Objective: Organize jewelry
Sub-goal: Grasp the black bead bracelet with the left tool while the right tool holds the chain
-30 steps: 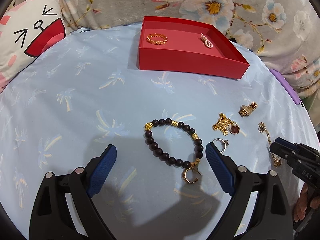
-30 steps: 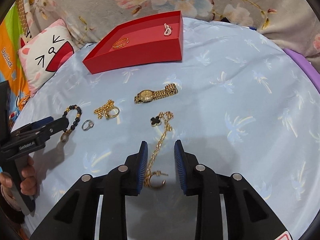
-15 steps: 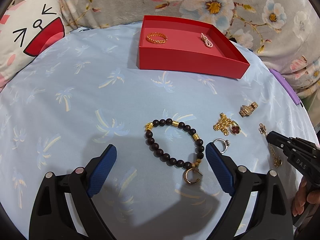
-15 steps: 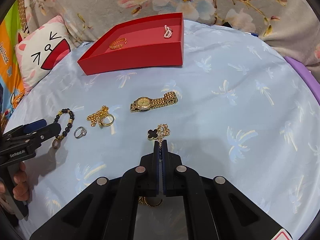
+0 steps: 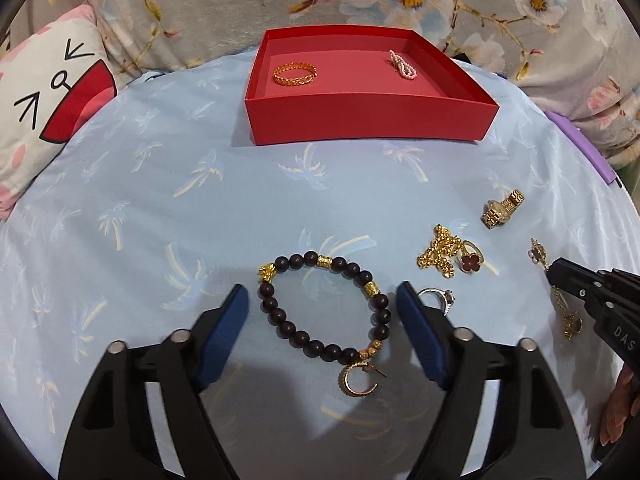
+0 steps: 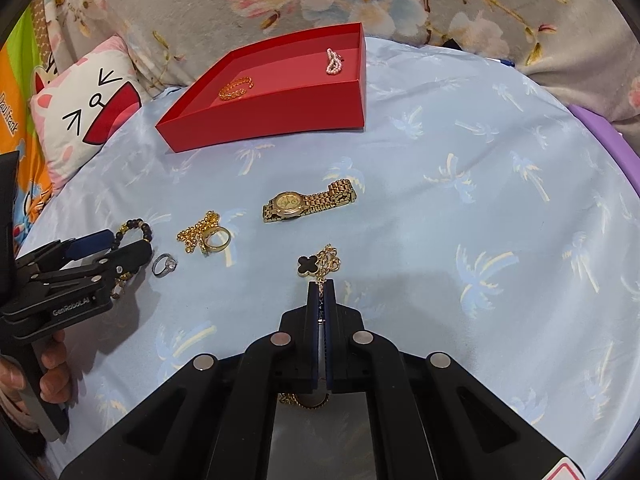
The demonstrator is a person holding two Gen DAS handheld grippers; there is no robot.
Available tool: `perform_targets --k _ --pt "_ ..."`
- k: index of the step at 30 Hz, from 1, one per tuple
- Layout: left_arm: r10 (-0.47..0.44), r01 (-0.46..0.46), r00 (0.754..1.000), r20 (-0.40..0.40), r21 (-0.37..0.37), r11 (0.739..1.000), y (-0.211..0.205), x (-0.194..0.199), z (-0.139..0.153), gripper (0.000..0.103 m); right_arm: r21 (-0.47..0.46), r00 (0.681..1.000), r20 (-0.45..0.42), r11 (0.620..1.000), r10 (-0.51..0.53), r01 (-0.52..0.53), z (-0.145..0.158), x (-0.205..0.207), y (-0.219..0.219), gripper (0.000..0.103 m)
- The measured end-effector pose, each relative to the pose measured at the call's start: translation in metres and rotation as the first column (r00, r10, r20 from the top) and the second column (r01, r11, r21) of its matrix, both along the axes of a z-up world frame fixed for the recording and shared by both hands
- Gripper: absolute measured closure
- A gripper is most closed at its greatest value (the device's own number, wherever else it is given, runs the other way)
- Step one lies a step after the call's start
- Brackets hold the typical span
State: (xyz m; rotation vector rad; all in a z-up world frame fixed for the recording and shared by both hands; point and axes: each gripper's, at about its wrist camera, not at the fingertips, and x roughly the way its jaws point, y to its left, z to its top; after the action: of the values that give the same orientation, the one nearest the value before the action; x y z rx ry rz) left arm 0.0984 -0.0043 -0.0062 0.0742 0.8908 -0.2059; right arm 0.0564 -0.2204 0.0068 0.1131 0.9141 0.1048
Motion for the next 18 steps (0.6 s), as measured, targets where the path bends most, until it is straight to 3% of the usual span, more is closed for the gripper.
perform_targets --k 3,7,12,14,18 --pt "-0.026 0.026 1.0 0.007 0.004 1.0 -0.004 -0.002 0.001 0.051 0.001 1.0 -0.001 1.0 -0.001 0.001 0.0 0.0 0.0 0.101" --pt "-0.047 0.047 0.999 0.01 -0.021 0.999 -0.003 -0.004 0.002 0.086 0.003 1.0 0.0 1.0 -0.003 0.003 0.0 -0.001 0.0 0.101" --pt "-0.074 0.072 0.997 -0.019 -0.085 0.994 0.002 -0.005 0.004 0.088 0.004 1.0 0.016 1.0 -0.004 0.004 0.004 -0.005 0.0 0.101" --pt "-0.08 0.077 0.997 -0.019 -0.098 0.992 0.001 -0.007 0.006 0.096 0.004 0.999 0.032 1.0 -0.002 0.002 0.008 -0.008 0.0 0.101" --pt "-0.094 0.093 0.995 -0.009 -0.111 0.989 -0.002 -0.013 0.012 0.096 0.015 0.998 0.064 1.0 0.004 -0.005 0.02 -0.016 0.001 0.101"
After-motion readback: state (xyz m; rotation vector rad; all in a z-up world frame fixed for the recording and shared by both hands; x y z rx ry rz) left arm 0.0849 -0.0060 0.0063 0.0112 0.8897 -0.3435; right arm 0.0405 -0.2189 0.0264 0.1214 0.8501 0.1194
